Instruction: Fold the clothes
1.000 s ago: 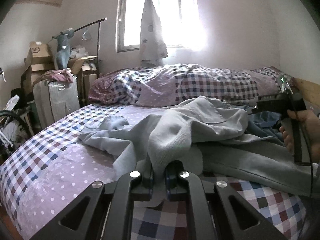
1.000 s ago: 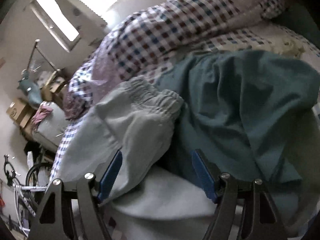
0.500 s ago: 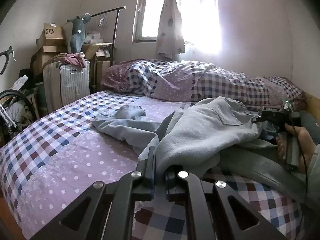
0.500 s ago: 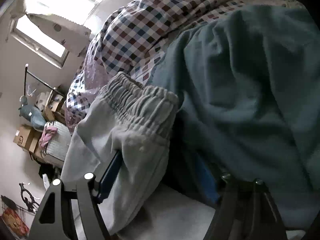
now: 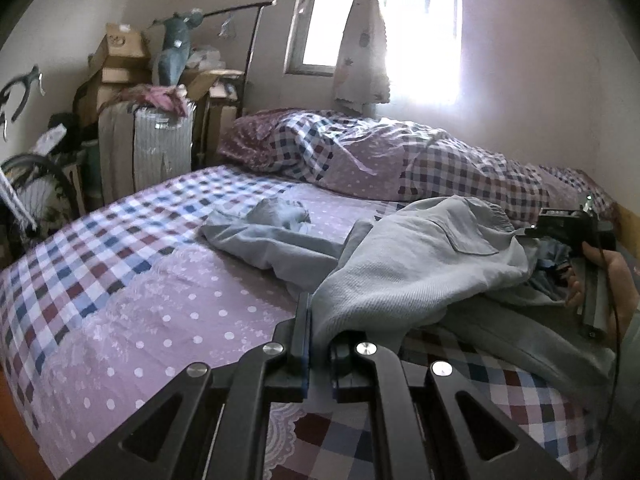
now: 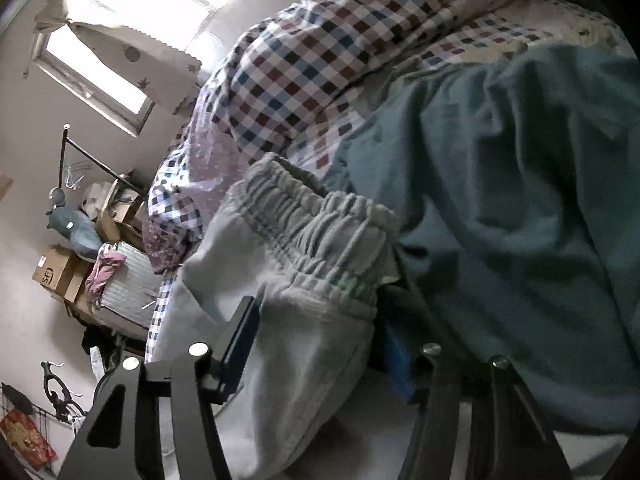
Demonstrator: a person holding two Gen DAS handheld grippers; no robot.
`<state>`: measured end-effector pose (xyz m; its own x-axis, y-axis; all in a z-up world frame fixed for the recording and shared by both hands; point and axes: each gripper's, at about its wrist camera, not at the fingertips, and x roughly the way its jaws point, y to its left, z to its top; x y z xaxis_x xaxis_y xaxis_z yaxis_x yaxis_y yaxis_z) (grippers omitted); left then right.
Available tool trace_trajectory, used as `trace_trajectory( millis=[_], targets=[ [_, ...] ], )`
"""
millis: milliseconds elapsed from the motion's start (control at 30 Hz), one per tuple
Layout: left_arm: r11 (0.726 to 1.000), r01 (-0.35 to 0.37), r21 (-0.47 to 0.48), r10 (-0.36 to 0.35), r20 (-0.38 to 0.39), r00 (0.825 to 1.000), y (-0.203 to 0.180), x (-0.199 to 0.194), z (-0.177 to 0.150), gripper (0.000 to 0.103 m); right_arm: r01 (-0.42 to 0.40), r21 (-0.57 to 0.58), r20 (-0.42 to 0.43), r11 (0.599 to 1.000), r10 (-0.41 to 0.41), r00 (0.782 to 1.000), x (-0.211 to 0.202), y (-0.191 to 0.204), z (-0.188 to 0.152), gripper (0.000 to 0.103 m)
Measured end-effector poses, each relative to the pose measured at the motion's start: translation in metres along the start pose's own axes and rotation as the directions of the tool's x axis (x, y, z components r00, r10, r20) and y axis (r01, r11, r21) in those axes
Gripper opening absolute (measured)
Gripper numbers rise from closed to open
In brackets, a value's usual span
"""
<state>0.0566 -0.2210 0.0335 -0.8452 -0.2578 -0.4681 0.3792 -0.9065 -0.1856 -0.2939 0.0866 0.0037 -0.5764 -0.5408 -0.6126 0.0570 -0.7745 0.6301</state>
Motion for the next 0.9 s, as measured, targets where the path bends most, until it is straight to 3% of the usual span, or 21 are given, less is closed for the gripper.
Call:
trace_trajectory(
  millis=[100,167,300,367,567,767,900],
  targets=[
    [1.0,0.001,-0.016,-0.002,-0.009,1.0,0.002,0.0,-0.001,0.006,0.029,-0.032,-0.015,0.999,-0.029,0.999,0.002,0.006,0.0,0.052],
    [1.0,0.0,-0.018,0.0,-0.015,1.0,0.002,0.0,-0.001,0.006,0.073,-0.054,-0.039,0.996,-0.075,0.996,0.008,0.006,-0.001,0.037],
    [0.999,0.008,-0.048,-0.01,-0.048,0.999,0.006,0.006,-0.001,0.007,0.108,-0.075,-0.05,0.991,-0.112,0.992,0.008,0.008,-0.005,0.025],
    [0.997,0.017,-0.077,-0.022,-0.062,0.998,0.009,0.008,-0.001,0.008,0.126,-0.12,-0.026,0.985,-0.13,0.991,0.002,0.018,-0.007,0.013],
    [0.995,0.002,-0.103,-0.009,-0.071,0.997,0.009,0.007,0.0,0.009,0.09,-0.261,0.033,0.961,-0.084,0.996,-0.035,0.06,-0.018,0.009],
    [0.998,0.02,-0.066,-0.025,-0.079,0.997,-0.001,-0.001,0.003,0.034,0.043,-0.352,0.052,0.935,-0.027,0.998,-0.078,0.096,-0.044,0.009],
    [0.999,0.049,0.025,-0.048,-0.01,0.999,-0.016,-0.018,0.003,0.064,0.015,-0.381,0.075,0.924,0.014,0.997,-0.113,0.109,-0.071,0.009]
  ],
)
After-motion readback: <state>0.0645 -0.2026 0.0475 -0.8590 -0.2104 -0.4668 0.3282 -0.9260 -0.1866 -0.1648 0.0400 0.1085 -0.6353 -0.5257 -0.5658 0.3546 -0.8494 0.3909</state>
